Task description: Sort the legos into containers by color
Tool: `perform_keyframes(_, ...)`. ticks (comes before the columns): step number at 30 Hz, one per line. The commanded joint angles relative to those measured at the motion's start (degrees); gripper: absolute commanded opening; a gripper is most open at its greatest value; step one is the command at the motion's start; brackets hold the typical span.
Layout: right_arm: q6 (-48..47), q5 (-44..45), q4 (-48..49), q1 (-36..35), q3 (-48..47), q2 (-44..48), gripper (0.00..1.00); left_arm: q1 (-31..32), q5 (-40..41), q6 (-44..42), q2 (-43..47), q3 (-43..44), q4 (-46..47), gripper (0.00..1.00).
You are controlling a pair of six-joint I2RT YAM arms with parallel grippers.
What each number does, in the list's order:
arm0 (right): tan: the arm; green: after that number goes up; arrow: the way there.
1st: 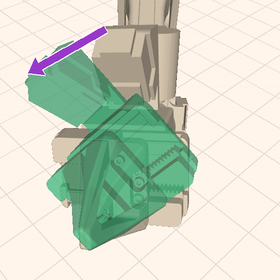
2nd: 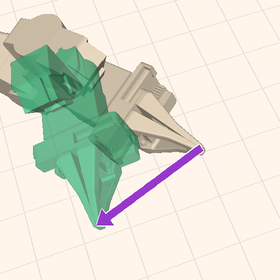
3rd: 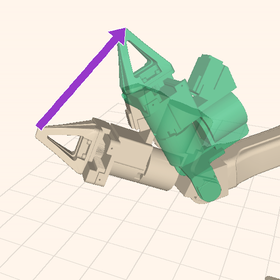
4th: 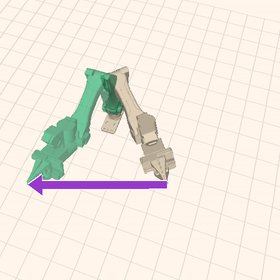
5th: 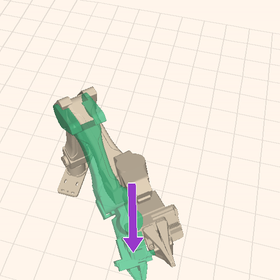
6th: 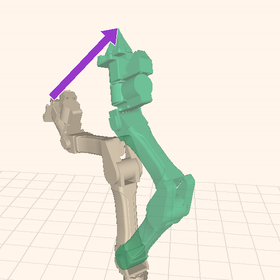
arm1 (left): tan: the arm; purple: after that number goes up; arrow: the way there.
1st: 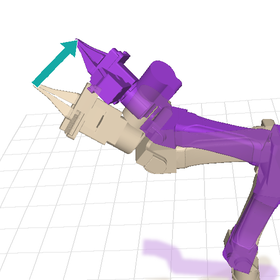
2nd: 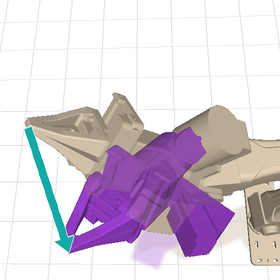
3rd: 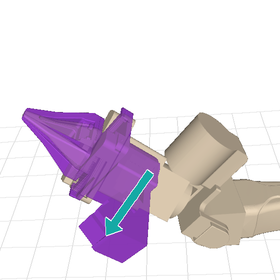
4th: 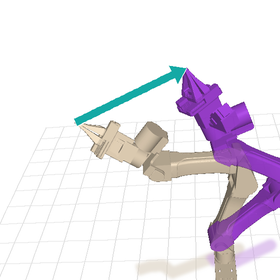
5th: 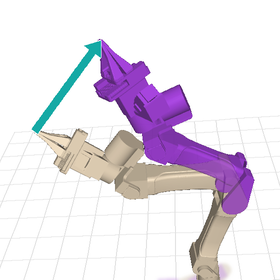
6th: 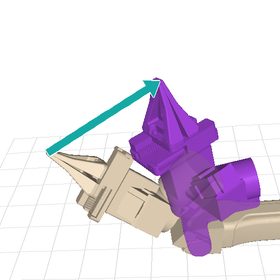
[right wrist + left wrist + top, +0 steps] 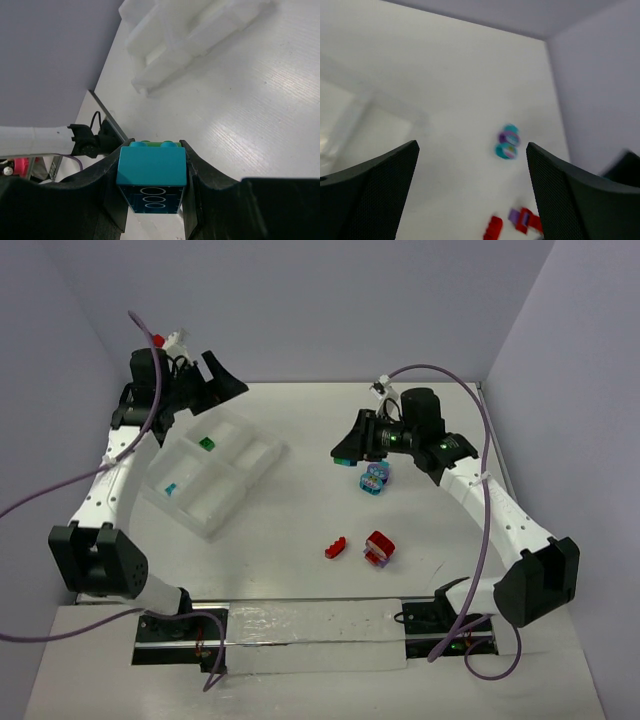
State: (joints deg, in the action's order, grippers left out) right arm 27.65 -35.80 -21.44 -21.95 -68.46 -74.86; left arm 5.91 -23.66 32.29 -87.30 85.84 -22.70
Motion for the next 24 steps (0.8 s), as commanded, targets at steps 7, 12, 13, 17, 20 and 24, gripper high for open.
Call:
perform_keyframes(7, 2.11, -4.14, 5.06, -1.08, -5.10, -1.77, 0.04, 9.29, -32.33, 9.64, 7.75, -17.11, 26.16, 0.95)
perform_keyframes(12, 3.87, -6.87, 6.33, -1.09, -4.84, -1.35, 0.04, 11.84, -31.47, 1.86, 7.76, -15.58, 21.17, 0.95)
perform_keyframes(13, 3.98, -6.91, 6.17, -1.08, -4.84, -1.18, 0.04, 11.84, -31.29, 0.53, 7.84, -15.13, 19.92, 0.95)
perform_keyframes(17, 3.45, -4.91, 0.80, -1.08, -6.26, -1.48, 0.04, 11.84, -28.13, -5.13, 8.58, -13.14, 15.14, 0.94)
perform_keyframes(20, 0.81, 2.56, -7.12, -1.46, -7.54, -3.34, 0.04, 11.84, -24.65, -7.08, 8.97, -12.42, 11.96, 0.93)
perform_keyframes(24, -1.72, 17.91, -15.15, -4.44, -7.32, -8.06, 0.03, 11.84, -20.31, -7.27, 9.43, -12.72, 9.51, 0.92)
